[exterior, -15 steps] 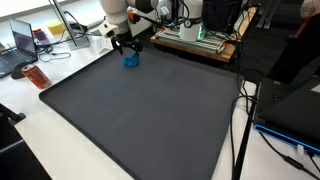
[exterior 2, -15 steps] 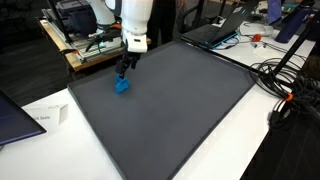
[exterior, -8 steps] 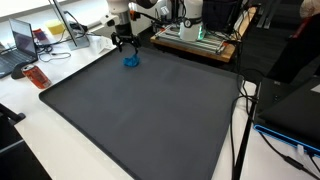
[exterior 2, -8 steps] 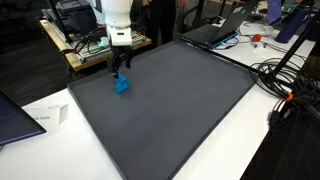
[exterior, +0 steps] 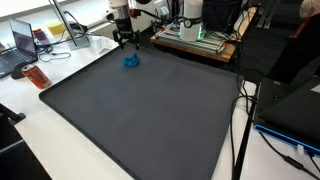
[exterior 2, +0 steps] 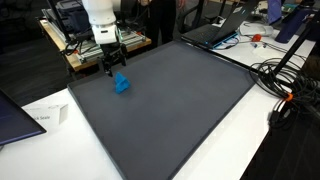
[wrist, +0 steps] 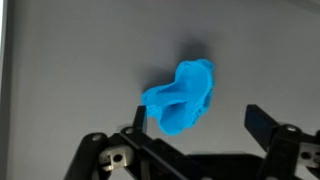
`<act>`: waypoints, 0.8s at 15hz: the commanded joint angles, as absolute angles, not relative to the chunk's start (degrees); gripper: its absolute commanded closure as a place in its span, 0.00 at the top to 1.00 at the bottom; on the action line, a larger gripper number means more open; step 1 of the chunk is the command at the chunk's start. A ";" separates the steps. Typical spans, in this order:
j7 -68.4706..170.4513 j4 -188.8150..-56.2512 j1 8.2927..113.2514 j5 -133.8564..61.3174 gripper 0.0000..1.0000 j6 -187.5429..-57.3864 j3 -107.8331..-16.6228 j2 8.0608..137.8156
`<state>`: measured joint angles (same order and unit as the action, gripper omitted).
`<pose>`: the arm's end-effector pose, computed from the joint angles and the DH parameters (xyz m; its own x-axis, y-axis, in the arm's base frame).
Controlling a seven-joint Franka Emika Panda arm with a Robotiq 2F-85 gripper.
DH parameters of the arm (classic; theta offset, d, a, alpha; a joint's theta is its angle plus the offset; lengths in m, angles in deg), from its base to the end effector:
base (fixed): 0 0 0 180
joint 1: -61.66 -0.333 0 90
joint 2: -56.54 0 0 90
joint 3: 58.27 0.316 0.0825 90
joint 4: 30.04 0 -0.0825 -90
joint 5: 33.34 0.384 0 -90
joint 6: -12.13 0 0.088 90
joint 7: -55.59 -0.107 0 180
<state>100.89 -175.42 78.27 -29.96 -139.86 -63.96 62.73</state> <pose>0.4249 -0.1769 0.2337 0.9392 0.3429 0.0178 0.3430 -0.9393 -0.0068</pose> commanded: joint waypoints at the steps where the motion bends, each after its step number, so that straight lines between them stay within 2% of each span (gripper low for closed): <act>1: 99.55 -175.58 78.09 -27.68 1.00 -133.03 -66.29 59.43; 7: 91.23 -173.49 77.78 -25.05 1.00 -123.11 -69.11 58.14; 12: 93.67 -173.68 78.49 -11.70 1.00 -122.23 -70.22 58.06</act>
